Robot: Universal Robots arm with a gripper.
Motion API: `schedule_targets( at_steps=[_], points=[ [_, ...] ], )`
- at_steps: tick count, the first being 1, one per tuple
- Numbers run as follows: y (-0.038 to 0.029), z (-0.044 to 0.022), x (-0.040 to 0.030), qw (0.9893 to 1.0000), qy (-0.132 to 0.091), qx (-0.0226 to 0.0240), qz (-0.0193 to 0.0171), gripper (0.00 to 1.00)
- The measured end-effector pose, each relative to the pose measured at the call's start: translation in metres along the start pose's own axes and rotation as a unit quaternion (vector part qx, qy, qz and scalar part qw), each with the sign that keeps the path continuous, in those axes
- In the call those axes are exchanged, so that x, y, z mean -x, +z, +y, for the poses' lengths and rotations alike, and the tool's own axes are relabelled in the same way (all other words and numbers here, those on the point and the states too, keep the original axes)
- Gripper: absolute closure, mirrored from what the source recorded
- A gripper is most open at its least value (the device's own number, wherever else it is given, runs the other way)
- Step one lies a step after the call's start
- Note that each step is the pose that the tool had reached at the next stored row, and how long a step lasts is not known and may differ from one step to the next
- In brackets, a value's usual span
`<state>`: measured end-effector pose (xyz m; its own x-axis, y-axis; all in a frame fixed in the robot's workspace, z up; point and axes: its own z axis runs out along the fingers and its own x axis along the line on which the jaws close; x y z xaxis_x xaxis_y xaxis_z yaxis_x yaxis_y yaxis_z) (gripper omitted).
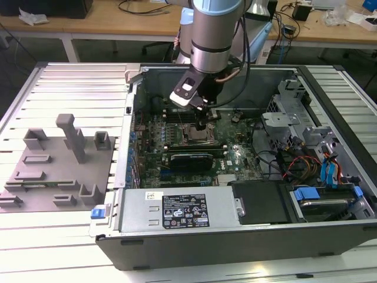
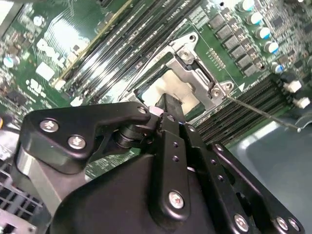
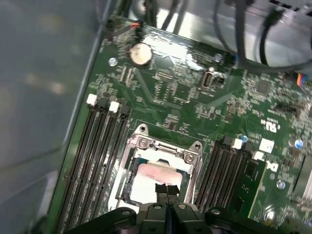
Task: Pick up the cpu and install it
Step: 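Close the cpu cover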
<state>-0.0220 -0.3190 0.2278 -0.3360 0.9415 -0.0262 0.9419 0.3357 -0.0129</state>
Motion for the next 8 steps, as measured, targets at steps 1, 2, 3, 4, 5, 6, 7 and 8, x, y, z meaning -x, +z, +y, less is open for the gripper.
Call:
schedule_targets(
  at_steps=[1,2,3,4,5,6,7,8],
  points=[
    [0.0000,0.0000,0.0000,0.9999,-0.011,0.0003,-0.0002,0.89],
    [0.0000,0.0000,0.0000,0.9998,-0.020,0.0005,-0.0003,0.89],
    [0.0001,0.0000,0.0000,0.9994,-0.035,0.0009,-0.0005,0.89],
    [0.0001,0.0000,0.0000,0.9988,-0.049,0.0012,-0.0007,0.89],
    [0.0002,0.0000,0.0000,0.9974,-0.072,0.0019,-0.0010,0.89],
    [0.0003,0.0000,0.0000,0.9952,-0.098,0.0026,-0.0013,0.89],
    [0.0003,0.0000,0.0000,0.9936,-0.113,0.0030,-0.0015,0.89],
    [0.0004,0.0000,0.0000,0.9926,-0.122,0.0032,-0.0016,0.89]
  ],
)
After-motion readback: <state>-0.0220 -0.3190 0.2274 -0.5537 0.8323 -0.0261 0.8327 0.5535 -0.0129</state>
